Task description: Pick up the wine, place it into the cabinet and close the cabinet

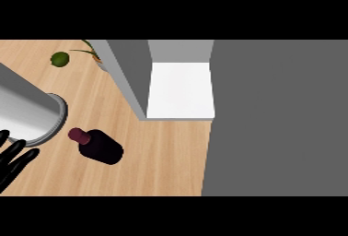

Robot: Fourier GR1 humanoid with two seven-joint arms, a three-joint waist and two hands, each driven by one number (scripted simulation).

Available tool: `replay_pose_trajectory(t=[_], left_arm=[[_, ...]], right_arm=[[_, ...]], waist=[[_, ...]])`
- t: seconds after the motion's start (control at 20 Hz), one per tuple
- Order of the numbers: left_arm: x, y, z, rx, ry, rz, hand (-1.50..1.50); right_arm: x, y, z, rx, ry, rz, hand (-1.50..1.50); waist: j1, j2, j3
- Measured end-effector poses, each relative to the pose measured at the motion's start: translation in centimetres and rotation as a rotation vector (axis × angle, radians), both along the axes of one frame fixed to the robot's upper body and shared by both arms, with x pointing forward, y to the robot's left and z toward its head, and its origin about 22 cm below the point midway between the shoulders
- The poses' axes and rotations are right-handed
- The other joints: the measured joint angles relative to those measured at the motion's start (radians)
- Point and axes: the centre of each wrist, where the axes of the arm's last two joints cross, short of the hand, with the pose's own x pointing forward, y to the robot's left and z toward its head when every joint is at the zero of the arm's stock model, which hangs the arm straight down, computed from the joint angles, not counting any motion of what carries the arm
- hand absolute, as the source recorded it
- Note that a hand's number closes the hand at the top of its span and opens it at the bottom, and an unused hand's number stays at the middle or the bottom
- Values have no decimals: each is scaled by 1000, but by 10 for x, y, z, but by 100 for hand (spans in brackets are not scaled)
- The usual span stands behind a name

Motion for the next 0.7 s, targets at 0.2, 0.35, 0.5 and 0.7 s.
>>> replay_pose_trajectory(t=[0.2, 0.35, 0.5, 0.7], left_arm=[[7, 12, 9, -10, -4, 11, -150], [21, 22, 11, -13, -1, 26, -150], [29, 27, 3, -8, 12, 42, -150], [39, 36, -6, 8, 53, 42, -150]], right_arm=[[0, 2, 3, -4, -3, -8, -150], [1, 2, 7, -5, -8, -13, -150], [0, 2, 7, -13, -4, -12, -150], [1, 4, 10, -11, -4, -5, -150]], waist=[[-1, 0, 0], [-4, 1, 0], [-5, 1, 0], [-5, 1, 0]])
